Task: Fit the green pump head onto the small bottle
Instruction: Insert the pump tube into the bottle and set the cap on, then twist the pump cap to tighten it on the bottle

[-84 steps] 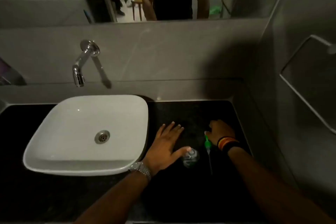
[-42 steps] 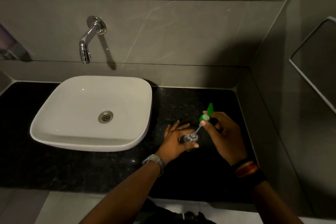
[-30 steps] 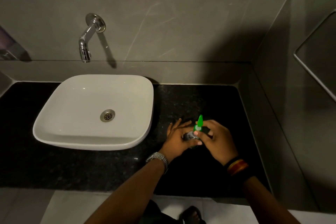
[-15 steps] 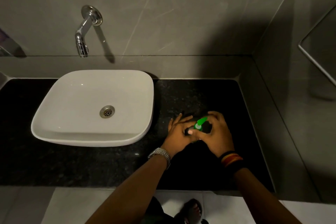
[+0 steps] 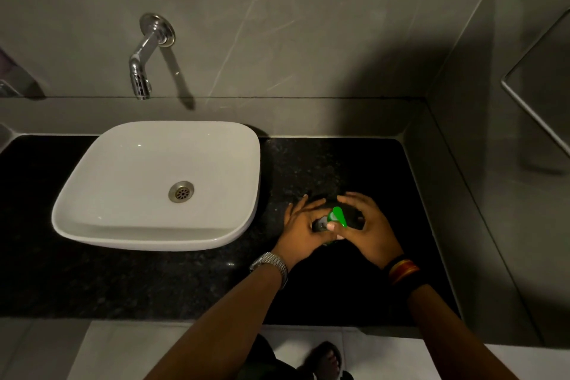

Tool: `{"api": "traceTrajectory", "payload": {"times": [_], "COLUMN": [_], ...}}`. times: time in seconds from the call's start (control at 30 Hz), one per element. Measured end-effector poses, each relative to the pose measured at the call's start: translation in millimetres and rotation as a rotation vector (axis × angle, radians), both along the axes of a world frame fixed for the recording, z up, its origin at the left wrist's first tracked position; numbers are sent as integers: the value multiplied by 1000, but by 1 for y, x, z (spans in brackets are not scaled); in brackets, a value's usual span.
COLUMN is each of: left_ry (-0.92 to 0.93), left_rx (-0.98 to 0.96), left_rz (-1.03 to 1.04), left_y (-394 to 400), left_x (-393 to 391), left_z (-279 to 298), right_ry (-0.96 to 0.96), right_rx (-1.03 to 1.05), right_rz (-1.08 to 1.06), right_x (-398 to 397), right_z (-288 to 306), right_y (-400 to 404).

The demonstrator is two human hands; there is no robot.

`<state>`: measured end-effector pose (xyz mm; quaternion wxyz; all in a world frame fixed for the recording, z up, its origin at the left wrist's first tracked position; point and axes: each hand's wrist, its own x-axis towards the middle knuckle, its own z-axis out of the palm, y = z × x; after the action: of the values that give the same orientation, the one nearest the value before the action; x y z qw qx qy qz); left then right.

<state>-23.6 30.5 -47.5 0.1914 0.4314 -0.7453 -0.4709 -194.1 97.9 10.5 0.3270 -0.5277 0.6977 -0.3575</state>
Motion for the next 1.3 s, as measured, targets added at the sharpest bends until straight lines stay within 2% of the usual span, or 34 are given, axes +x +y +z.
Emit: {"api": "traceTrajectory", "payload": {"times": [0.1, 0.2, 0.3, 0.43, 0.5, 0.77, 0.87, 0.97, 1.07, 1.17, 1.23, 1.3], "left_ry": [-16, -8, -37, -34, -43, -24, -31, -50, -31, -41, -41, -43], "left_rx": [8, 14, 1, 9, 12, -18, 4, -4, 4, 5, -6, -9], "left_rz": [-9, -6, 0, 3, 12, 2, 7, 7, 1, 0, -4, -3], "left_y": [1, 0, 0, 1, 2, 2, 3, 5, 3, 2, 2, 2], "left_x": [-1, -2, -2, -2, -2, -1, -2, -2, -3, -1, 0, 0], "left_z": [4, 8, 9, 9, 10, 8, 11, 13, 15, 13, 11, 9], "right_ry": [33, 84, 150, 51, 70, 96, 0, -6, -4, 63, 0, -94], "right_rx": [-5, -35, 20, -41, -63, -6, -9, 0, -30, 32, 55, 48], "right_rz": [86, -9, -100, 27, 84, -95, -25, 77, -5, -113, -123, -28], "right_x": [-4, 1, 7, 1, -3, 6, 1, -2, 4, 8, 6, 1], "right_z": [2, 4, 5, 1, 0, 7, 7, 6, 7, 4, 1, 1], "right_y": [0, -6, -10, -3, -1, -8, -2, -1, -4, -6, -3, -2]}}
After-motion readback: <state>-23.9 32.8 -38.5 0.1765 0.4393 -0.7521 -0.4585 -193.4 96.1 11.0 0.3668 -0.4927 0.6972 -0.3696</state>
